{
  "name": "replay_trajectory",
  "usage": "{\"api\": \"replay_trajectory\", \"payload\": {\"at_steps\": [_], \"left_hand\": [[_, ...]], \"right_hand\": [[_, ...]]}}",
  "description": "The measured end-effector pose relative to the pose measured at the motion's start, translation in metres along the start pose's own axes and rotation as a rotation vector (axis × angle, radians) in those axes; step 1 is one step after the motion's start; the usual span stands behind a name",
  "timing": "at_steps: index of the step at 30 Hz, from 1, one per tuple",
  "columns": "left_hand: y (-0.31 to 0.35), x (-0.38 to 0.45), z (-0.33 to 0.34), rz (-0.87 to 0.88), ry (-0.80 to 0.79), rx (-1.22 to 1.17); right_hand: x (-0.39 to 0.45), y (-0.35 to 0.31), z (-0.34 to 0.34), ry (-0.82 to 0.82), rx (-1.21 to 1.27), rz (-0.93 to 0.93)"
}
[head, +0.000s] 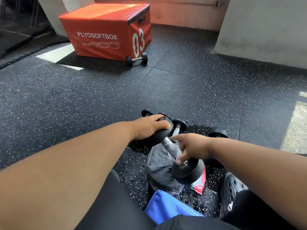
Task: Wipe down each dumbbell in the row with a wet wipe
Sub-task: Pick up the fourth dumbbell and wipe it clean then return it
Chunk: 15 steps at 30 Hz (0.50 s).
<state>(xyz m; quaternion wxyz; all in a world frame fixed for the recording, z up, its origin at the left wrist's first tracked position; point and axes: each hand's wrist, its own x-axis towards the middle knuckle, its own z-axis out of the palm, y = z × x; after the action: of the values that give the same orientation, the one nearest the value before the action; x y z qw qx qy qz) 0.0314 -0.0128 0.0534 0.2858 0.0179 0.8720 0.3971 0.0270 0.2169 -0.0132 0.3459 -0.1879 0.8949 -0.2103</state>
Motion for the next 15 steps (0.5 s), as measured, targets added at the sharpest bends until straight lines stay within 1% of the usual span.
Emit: {"api": "replay_trajectory", "payload": {"at_steps": [2, 5, 7, 12, 15], "left_hand": [[-0.002, 0.000, -0.001, -0.016, 0.006, 0.014], [-0.003, 0.000, -0.002, -0.032, 0.002, 0.045], [-0.003, 0.000, -0.002, -0.024, 0.003, 0.040], [-0.003, 0.002, -0.002, -0.040, 0.007, 0.063], [-0.005, 0.003, -0.002, -0.041, 0.011, 0.067]], "right_hand": [[0.001, -0.001, 0.001, 0.029, -0.016, -0.003], [0.000, -0.006, 0.005, 0.086, -0.142, -0.009], [0.001, -0.007, 0.008, 0.087, -0.193, 0.001], [0.000, 0.004, 0.009, 0.039, -0.084, 0.077], [0.000, 0.001, 0.016, 0.045, -0.058, 0.100]]}}
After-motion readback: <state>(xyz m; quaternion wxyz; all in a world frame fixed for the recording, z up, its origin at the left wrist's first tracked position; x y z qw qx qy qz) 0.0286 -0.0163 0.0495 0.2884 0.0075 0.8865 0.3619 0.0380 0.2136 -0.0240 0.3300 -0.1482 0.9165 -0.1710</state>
